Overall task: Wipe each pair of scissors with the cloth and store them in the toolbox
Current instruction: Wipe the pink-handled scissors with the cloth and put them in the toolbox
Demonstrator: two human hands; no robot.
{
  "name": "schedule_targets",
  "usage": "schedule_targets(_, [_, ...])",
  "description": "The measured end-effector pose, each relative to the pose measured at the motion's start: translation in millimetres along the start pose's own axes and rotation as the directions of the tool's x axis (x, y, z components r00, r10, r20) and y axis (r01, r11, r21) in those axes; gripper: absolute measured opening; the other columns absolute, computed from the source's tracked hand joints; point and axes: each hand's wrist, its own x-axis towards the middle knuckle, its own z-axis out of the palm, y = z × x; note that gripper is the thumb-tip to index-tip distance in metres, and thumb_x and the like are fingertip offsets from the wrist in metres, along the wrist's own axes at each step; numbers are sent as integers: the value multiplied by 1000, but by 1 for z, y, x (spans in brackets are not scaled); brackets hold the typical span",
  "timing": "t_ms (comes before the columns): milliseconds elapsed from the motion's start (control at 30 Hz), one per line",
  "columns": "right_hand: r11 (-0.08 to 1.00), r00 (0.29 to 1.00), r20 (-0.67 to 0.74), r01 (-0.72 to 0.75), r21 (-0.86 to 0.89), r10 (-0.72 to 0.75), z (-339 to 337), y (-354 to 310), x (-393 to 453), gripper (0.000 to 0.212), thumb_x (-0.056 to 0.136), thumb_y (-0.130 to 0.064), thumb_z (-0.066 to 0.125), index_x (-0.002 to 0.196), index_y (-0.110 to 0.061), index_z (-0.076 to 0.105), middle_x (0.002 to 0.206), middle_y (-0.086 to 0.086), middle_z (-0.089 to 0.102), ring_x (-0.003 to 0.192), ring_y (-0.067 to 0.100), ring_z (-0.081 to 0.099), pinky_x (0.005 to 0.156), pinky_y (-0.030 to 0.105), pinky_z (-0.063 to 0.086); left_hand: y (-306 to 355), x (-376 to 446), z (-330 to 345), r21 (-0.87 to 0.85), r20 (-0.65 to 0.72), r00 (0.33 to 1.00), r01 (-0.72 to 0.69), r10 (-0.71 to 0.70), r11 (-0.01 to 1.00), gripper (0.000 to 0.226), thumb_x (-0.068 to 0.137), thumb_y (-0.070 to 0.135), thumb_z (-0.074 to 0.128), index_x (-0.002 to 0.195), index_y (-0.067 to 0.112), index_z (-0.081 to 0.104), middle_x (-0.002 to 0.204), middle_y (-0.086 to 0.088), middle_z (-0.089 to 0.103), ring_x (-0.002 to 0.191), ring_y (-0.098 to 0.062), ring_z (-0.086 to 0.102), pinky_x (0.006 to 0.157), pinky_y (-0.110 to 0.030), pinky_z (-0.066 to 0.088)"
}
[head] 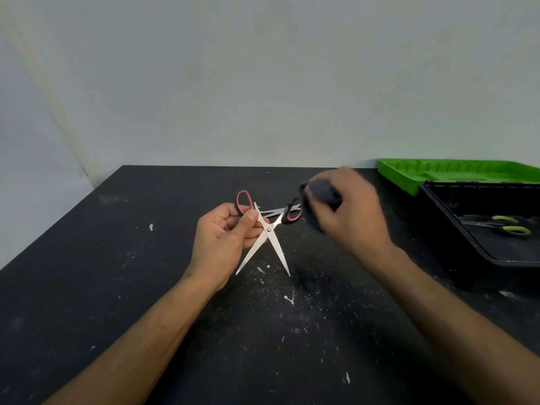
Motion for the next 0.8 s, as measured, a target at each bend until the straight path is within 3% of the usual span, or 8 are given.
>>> schedule_targets(100, [979,952,246,200,-50,-182,13,-13,-20,20,89,-23,72,108,-21,70,101,1,60,84,25,64,68,42,57,-1,-2,2,1,20,1000,8,-8,1000,7,97,6,65,94,10,70,75,-3,79,68,-10,76,65,-21,60])
schedule_targets(367, [1000,999,25,-26,6,26,10,8,-11,14,90,-22,72,104,-20,72,97,1,62,84,23,61,75,43,54,2,0,2,-5,19,1000,13,-13,1000,9,99,3,61,95,6,69,75,-2,80,68,-11,77,63,-19,60])
schedule_targets(500, [997,982,174,71,14,-72,17,2,-24,19,90,-29,71,107,-21,72,99,-1,62,87,21,63,75,41,56,3,-2,0,-16,35,999,7,-6,1000,8,99,2,61,97,2,68,74,-4,79,67,-11,76,62,-19,60])
schedule_targets(600, [980,991,34,-134,146,131,7,13,-9,6,90,-25,74,95,-21,75,89,-5,71,83,15,66,75,36,56,2,0,-1,24,30,999,-10,9,1000,8,99,4,62,100,3,70,78,-5,80,72,-14,78,66,-22,62])
schedule_targets(633, [944,971,19,-234,234,236,3,12,-6,4,91,-23,75,90,-19,74,83,-5,73,76,14,67,69,33,55,2,0,-2,42,24,999,-22,21,999,8,98,5,63,100,4,70,80,-4,81,74,-14,78,68,-22,62])
schedule_targets(700, [748,899,177,-432,504,400,-1,2,-6,20,96,-20,73,84,-5,70,63,9,65,51,27,55,49,34,47,1,0,-1,69,20,998,-52,51,996,8,98,5,64,99,8,71,81,-2,81,75,-12,78,68,-21,61])
schedule_targets(767, [528,850,398,-526,667,344,0,-10,-13,25,98,-14,69,87,8,64,49,17,44,42,24,35,42,33,36,0,0,-1,65,25,998,-65,63,996,9,98,4,63,97,10,70,79,0,81,74,-10,77,67,-19,60])
schedule_targets(800, [494,837,464,-546,677,289,2,-11,-16,22,98,-10,69,90,10,64,45,14,40,41,22,31,43,30,35,0,-1,-1,59,31,998,-63,62,996,8,99,4,63,97,9,69,79,0,81,73,-10,77,66,-19,60])
